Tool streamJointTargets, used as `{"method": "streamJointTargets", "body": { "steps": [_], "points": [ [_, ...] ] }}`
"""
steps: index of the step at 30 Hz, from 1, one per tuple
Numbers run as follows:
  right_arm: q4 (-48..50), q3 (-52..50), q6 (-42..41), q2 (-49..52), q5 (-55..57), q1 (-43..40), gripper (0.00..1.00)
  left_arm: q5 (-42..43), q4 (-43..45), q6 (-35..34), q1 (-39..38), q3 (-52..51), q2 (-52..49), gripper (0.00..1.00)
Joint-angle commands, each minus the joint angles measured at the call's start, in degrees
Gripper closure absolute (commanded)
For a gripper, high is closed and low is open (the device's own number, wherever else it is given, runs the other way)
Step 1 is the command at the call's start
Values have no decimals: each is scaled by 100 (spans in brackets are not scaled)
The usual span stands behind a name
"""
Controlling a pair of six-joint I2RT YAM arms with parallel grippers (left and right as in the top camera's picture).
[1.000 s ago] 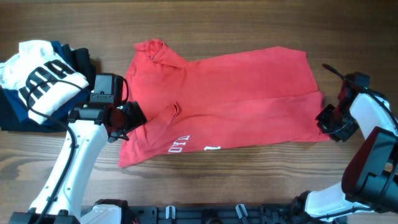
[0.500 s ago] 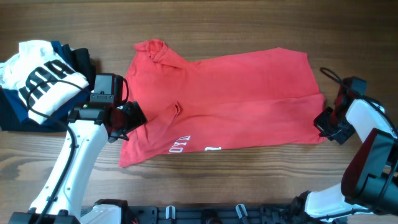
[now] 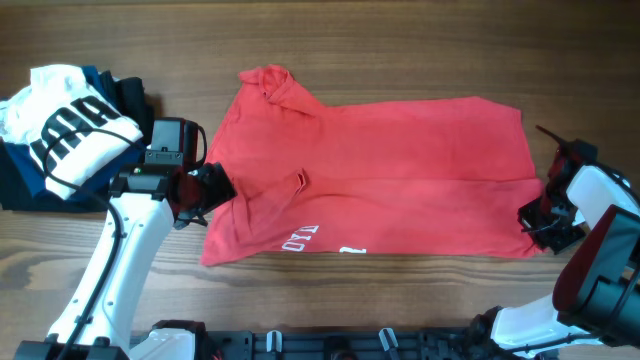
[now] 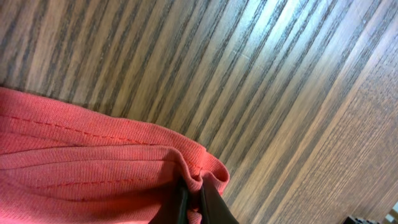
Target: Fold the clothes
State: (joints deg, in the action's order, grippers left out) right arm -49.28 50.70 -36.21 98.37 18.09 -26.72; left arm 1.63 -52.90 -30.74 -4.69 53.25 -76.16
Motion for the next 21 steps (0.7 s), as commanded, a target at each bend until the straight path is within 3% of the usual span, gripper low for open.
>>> {"method": "streamJointTargets", "body": {
  "steps": [1, 3, 4, 6, 12, 15, 18, 21],
  "points": [
    [-22, 7, -127, -28, -61, -20, 89, 26, 22, 50, 46, 33, 31, 25],
    [-127, 111, -122, -140, -168, -20, 86, 26, 42, 50, 46, 33, 31, 25],
    [-186, 170, -122, -205, -168, -20, 76, 26, 44, 50, 46, 33, 31, 25],
    [-321, 310, -125, -361, -179, -20, 33, 26, 44, 50, 46, 33, 31, 25],
    [-479, 745, 345, -857, -625, -17, 33, 28, 85, 50, 46, 33, 31, 24],
    [-422, 916, 1064, -1134, -1657, -13, 34, 28, 92, 55, 46, 33, 31, 24],
    [-378, 942, 1917, -1287, -2697, -13, 35, 111, 284, 387, 9, 33, 31, 24],
    [-463, 942, 2297, -1340, -3042, -13, 35, 422, 688, 935, -136, 37, 28, 21]
  ]
}}
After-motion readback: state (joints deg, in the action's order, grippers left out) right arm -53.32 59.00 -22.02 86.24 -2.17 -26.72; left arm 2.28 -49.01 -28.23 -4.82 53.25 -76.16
